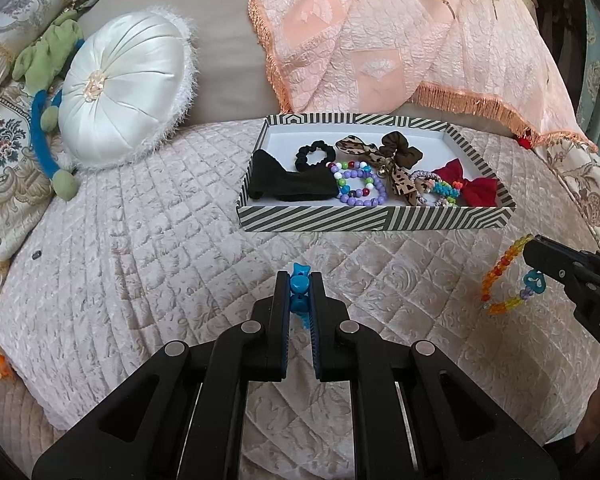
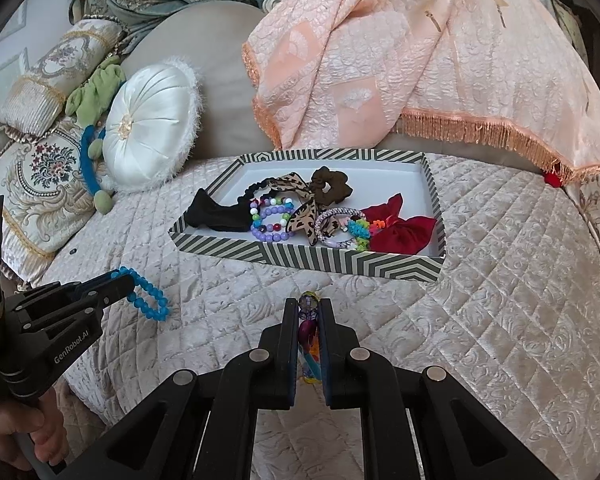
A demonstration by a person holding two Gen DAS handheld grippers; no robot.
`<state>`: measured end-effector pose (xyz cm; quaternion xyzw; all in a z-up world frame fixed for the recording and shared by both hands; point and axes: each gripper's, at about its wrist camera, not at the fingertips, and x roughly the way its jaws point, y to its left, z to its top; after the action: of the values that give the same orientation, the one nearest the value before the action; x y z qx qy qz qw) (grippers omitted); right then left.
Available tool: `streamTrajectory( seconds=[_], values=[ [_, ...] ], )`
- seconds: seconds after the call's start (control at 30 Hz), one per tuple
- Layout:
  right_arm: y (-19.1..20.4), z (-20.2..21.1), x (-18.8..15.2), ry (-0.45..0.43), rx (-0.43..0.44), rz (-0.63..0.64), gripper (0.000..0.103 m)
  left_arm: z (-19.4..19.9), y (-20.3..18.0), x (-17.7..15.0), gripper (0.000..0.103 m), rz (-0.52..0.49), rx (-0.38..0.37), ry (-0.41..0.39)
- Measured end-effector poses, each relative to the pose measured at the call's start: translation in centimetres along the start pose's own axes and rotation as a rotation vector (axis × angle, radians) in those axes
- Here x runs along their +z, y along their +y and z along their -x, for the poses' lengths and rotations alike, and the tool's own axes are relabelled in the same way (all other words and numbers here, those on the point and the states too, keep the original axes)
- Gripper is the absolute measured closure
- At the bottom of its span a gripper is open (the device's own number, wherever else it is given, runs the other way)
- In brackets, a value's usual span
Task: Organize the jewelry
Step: 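Hold the blue and orange bracelets above the bed with both grippers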
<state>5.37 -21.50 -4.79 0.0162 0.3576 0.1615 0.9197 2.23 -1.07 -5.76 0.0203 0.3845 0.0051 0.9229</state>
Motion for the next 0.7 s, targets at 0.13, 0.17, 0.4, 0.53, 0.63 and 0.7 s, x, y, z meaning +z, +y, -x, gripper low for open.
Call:
streamTrajectory(
  seconds=[0.13, 0.17, 0.4, 0.53, 0.63, 0.7],
  values=[
    [-0.02, 0.03, 0.03, -0.001, -0.003, -0.001, 0.095, -0.16, -0.09, -0.11, 0.096, -0.001, 0.001, 0.001],
    [0.01, 0.02, 0.02, -0.001, -0.004, 0.001, 0.095, -0.2, -0.09, -0.11, 0.096, 0.0, 0.002, 0.002],
    [0.05, -0.01, 0.04, 0.001, -0.008, 0.003, 0.095, -0.44, 0.08, -0.35, 0.096, 0.003, 0.006, 0.003],
    [0.06, 0.0, 0.06, 0.0, -0.009, 0.003, 0.095, -0.42, 0.04, -0.28, 0.096, 0.002, 0.003, 0.004],
    [-0.07, -0.03, 0.08, -0.001, -0.011, 0.0, 0.095, -0.42, -0.03, -0.29, 0.096, 0.001, 0.004, 0.004],
    [-0.12, -0.02, 0.06, -0.002, -0.013, -0.001, 0.095, -0.6, 0.03, -0.26, 0.096, 0.0, 0.003, 0.004]
  ],
)
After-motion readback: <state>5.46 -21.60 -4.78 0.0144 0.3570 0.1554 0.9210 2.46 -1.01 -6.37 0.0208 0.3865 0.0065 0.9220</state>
